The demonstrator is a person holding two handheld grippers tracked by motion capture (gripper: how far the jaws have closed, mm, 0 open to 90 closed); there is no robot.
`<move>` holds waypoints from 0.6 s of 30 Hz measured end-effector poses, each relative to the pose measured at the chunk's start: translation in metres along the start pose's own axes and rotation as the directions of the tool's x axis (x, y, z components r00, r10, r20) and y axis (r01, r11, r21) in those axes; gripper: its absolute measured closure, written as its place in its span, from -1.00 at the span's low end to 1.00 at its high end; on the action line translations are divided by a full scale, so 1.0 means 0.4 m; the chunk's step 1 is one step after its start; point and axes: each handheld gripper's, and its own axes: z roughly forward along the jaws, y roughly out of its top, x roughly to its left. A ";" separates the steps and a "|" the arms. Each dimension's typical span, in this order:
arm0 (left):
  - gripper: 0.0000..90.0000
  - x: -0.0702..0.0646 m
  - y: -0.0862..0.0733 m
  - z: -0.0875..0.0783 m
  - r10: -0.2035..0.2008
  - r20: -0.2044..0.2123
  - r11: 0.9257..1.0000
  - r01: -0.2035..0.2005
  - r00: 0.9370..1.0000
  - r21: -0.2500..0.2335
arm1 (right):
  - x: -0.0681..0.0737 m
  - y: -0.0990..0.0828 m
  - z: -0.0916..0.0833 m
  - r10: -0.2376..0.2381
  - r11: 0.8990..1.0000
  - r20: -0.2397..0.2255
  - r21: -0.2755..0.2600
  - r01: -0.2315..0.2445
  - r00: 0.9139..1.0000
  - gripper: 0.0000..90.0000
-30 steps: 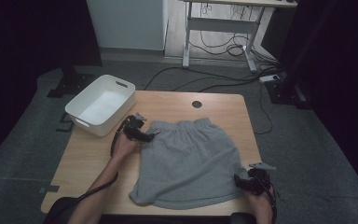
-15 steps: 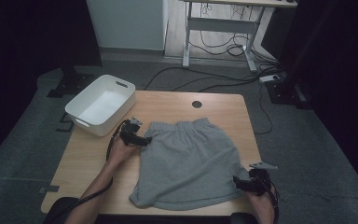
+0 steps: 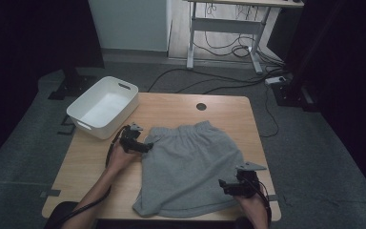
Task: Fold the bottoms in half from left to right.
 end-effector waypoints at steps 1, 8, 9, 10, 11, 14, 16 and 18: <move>-0.85 0.001 0.000 0.000 0.002 0.002 1.000 -0.002 1.000 0.000 | 0.017 0.008 0.007 -0.015 1.000 -0.013 0.002 0.015 1.000 -0.80; -0.85 0.002 0.001 0.001 0.006 0.007 1.000 -0.006 1.000 0.000 | 0.129 0.049 0.051 -0.096 0.995 -0.114 0.010 0.098 0.989 -0.85; -0.85 0.002 0.001 0.001 0.006 0.007 1.000 -0.006 1.000 -0.001 | 0.150 0.056 0.061 -0.113 0.993 -0.139 0.011 0.115 0.984 -0.85; -0.85 0.003 0.001 0.001 0.007 0.008 1.000 -0.007 1.000 0.000 | 0.164 0.060 0.067 -0.123 0.992 -0.153 0.011 0.126 0.981 -0.85; -0.85 0.003 0.001 0.001 0.007 0.009 1.000 -0.007 1.000 0.001 | 0.182 0.065 0.075 -0.134 0.990 -0.168 0.010 0.138 0.977 -0.85; -0.85 0.003 0.002 0.001 0.008 0.010 1.000 -0.008 1.000 0.001 | 0.235 0.080 0.100 -0.167 0.985 -0.218 0.010 0.173 0.962 -0.85; -0.85 0.004 0.002 0.002 0.008 0.010 1.000 -0.008 1.000 0.000 | 0.269 0.090 0.118 -0.194 0.979 -0.241 0.013 0.203 0.951 -0.85; -0.85 0.004 0.002 0.002 0.009 0.012 1.000 -0.009 1.000 0.000 | 0.306 0.100 0.137 -0.214 0.974 -0.268 0.010 0.225 0.939 -0.83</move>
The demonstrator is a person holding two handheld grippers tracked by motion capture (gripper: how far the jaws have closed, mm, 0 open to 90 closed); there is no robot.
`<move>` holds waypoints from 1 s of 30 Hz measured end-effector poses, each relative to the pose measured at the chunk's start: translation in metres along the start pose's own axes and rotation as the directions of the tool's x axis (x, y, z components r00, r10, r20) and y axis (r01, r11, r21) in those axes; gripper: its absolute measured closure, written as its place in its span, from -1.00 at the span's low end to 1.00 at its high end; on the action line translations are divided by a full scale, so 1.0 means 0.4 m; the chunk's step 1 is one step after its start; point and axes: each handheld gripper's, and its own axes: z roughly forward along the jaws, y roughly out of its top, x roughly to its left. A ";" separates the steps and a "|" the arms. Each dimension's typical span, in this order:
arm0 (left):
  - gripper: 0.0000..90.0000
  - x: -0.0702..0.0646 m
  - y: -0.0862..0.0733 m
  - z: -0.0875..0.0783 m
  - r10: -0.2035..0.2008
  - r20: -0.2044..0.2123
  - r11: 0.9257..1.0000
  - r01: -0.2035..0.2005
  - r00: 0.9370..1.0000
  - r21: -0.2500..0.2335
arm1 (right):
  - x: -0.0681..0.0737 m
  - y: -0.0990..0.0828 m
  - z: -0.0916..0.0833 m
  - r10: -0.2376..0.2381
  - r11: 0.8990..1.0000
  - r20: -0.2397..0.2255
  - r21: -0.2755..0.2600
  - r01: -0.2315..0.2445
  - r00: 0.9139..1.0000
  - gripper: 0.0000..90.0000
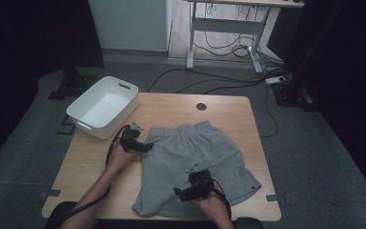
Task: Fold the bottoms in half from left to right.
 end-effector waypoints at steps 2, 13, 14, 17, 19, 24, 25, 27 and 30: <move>-0.85 0.000 0.000 0.000 0.001 0.001 1.000 -0.001 1.000 0.000 | 0.020 0.013 0.020 -0.011 1.000 -0.021 -0.001 0.011 1.000 -0.81; -0.86 0.001 0.002 0.002 0.002 -0.001 1.000 -0.002 1.000 0.001 | 0.169 0.082 0.134 -0.118 0.991 -0.137 0.039 0.124 0.984 -0.70; -0.86 0.001 0.002 0.002 0.002 -0.001 1.000 -0.002 1.000 0.001 | 0.178 0.084 0.140 -0.124 0.990 -0.143 0.044 0.131 0.982 -0.70; -0.86 0.001 0.002 0.003 -0.002 -0.005 1.000 0.002 1.000 0.002 | 0.218 0.084 0.165 -0.154 0.984 -0.171 0.060 0.166 0.973 -0.69; -0.88 0.002 0.003 0.003 -0.009 -0.012 1.000 0.009 1.000 0.005 | 0.240 0.081 0.180 -0.180 0.979 -0.184 0.066 0.195 0.966 -0.69; -0.90 0.004 0.006 0.007 -0.024 -0.027 1.000 0.024 0.999 0.006 | 0.271 0.073 0.209 -0.218 0.967 -0.187 0.094 0.238 0.958 -0.65; -0.90 0.004 0.007 0.007 -0.023 -0.026 1.000 0.023 0.999 0.006 | 0.277 0.072 0.215 -0.235 0.961 -0.177 0.103 0.255 0.956 -0.59; -0.89 0.004 0.007 0.006 -0.020 -0.024 1.000 0.020 1.000 0.005 | 0.286 0.071 0.216 -0.282 0.948 -0.128 0.114 0.297 0.951 -0.40; -0.74 0.000 0.004 0.001 0.006 0.002 1.000 -0.006 1.000 -0.018 | 0.284 0.075 0.211 -0.286 0.946 -0.108 0.125 0.298 0.952 0.00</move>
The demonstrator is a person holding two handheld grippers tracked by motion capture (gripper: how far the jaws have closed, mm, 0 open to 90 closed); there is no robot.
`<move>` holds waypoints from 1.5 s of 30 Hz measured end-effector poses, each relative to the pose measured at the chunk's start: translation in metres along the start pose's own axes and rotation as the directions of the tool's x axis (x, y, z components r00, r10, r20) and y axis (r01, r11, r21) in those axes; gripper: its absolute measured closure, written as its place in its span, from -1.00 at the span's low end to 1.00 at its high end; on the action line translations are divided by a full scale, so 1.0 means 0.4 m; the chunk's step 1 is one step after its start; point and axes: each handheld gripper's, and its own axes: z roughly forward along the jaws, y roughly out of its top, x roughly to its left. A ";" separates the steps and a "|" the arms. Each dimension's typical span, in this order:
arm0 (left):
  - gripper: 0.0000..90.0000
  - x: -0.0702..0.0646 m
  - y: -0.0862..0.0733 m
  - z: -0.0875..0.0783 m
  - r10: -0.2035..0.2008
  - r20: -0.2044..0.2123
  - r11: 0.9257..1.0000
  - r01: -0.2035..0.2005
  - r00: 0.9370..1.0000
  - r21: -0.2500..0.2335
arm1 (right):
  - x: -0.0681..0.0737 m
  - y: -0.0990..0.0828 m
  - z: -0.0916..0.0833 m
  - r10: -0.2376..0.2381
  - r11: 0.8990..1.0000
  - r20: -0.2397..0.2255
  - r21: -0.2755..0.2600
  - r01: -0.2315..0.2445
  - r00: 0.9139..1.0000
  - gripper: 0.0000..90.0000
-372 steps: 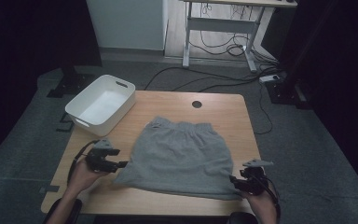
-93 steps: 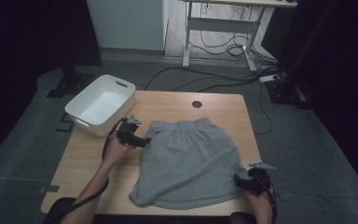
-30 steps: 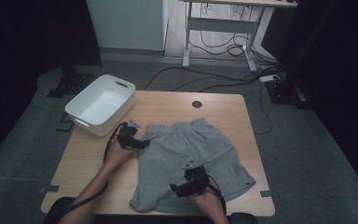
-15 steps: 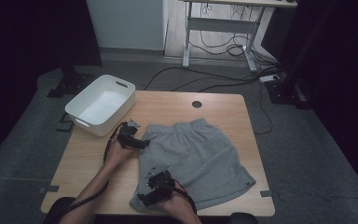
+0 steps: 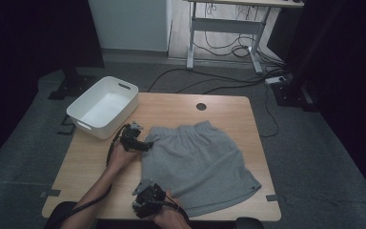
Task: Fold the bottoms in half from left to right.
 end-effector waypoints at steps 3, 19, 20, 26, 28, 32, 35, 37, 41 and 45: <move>-0.47 -0.009 -0.002 -0.003 0.015 0.019 1.000 -0.014 1.000 -0.017 | -0.013 -0.001 -0.010 0.006 1.000 -0.001 0.006 -0.006 1.000 0.39; 0.82 -0.054 0.033 -0.017 0.061 0.047 0.996 -0.064 0.997 0.056 | -0.093 -0.050 -0.052 0.056 0.998 -0.078 0.019 -0.055 0.995 0.86; 0.83 -0.054 0.033 -0.017 0.061 0.047 0.996 -0.064 0.997 0.056 | -0.093 -0.049 -0.051 0.055 0.998 -0.084 0.017 -0.054 0.995 0.86; 0.83 -0.038 -0.001 -0.084 0.047 0.007 0.997 -0.047 0.999 0.054 | -0.065 -0.009 -0.027 0.043 0.999 -0.184 -0.012 -0.046 0.982 0.86; 0.83 -0.036 -0.012 -0.121 0.062 -0.033 0.996 -0.060 0.998 0.061 | -0.049 0.009 -0.023 0.040 0.999 -0.221 -0.026 -0.047 0.975 0.86; 0.84 -0.026 -0.003 -0.199 0.078 -0.090 0.997 -0.075 0.993 0.030 | -0.031 0.038 -0.034 0.022 0.996 -0.266 -0.073 -0.043 0.964 0.86; 0.84 -0.033 0.031 -0.210 0.083 -0.084 0.997 -0.083 0.993 -0.002 | -0.042 0.040 -0.061 0.009 0.996 -0.234 -0.083 -0.029 0.972 0.86; 0.84 -0.050 0.062 -0.200 0.104 -0.087 0.994 -0.106 0.991 -0.014 | -0.065 0.026 -0.094 0.022 0.995 -0.202 -0.095 -0.042 0.979 0.86; 0.84 -0.082 0.124 -0.159 0.140 -0.067 0.989 -0.142 0.988 -0.035 | -0.109 -0.014 -0.146 0.063 0.991 -0.145 -0.108 -0.080 0.987 0.86; 0.84 -0.120 0.176 -0.121 0.175 -0.060 0.982 -0.179 0.983 -0.062 | -0.162 -0.068 -0.200 0.114 0.985 -0.087 -0.122 -0.124 0.990 0.86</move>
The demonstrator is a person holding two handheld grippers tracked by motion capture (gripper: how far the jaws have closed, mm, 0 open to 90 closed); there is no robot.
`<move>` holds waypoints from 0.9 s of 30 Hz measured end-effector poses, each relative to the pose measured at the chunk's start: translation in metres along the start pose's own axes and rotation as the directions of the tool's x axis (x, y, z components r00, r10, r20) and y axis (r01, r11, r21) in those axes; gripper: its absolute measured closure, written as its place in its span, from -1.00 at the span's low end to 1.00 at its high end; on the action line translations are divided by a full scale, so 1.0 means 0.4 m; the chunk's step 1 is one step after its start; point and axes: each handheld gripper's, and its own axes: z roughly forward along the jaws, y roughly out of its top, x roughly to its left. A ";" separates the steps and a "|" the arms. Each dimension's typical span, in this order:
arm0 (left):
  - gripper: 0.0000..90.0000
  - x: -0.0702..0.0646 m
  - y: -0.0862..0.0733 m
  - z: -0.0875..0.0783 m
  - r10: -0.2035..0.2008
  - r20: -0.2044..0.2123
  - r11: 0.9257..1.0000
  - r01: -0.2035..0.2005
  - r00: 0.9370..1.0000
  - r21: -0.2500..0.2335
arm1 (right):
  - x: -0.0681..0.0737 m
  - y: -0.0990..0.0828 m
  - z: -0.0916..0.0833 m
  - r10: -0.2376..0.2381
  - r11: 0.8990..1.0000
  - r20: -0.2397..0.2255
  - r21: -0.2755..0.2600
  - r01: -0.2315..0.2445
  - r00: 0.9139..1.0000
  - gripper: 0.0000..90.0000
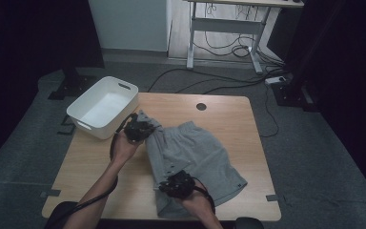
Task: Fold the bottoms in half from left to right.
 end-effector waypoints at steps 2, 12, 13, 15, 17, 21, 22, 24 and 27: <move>0.84 -0.014 0.022 0.020 0.016 0.005 1.000 -0.016 1.000 -0.009 | -0.029 -0.023 -0.035 0.021 1.000 0.028 -0.014 -0.021 0.999 0.86; 0.83 -0.080 0.100 0.092 0.059 0.011 0.997 -0.058 0.998 -0.049 | -0.107 -0.102 -0.174 0.113 0.989 0.106 -0.105 -0.102 0.988 0.86; 0.83 -0.087 0.110 0.094 0.068 0.012 0.997 -0.068 0.998 -0.049 | -0.111 -0.107 -0.187 0.117 0.988 0.111 -0.110 -0.105 0.987 0.86; 0.83 -0.102 0.133 0.098 0.081 0.014 0.995 -0.080 0.997 -0.058 | -0.116 -0.115 -0.212 0.122 0.987 0.123 -0.122 -0.107 0.985 0.86; 0.83 -0.118 0.157 0.104 0.096 0.016 0.993 -0.095 0.995 -0.064 | -0.121 -0.121 -0.239 0.127 0.985 0.136 -0.133 -0.109 0.982 0.86; 0.83 -0.146 0.204 0.118 0.126 0.019 0.989 -0.124 0.992 -0.085 | -0.136 -0.135 -0.298 0.139 0.983 0.180 -0.148 -0.113 0.974 0.86; 0.83 -0.151 0.212 0.123 0.129 0.020 0.988 -0.127 0.991 -0.092 | -0.142 -0.139 -0.311 0.146 0.981 0.190 -0.151 -0.118 0.971 0.86; 0.83 -0.164 0.231 0.141 0.139 0.027 0.986 -0.136 0.990 -0.100 | -0.154 -0.148 -0.330 0.161 0.979 0.208 -0.155 -0.130 0.965 0.86; 0.83 -0.180 0.251 0.180 0.144 0.035 0.985 -0.140 0.989 -0.098 | -0.176 -0.165 -0.350 0.173 0.979 0.240 -0.153 -0.139 0.955 0.86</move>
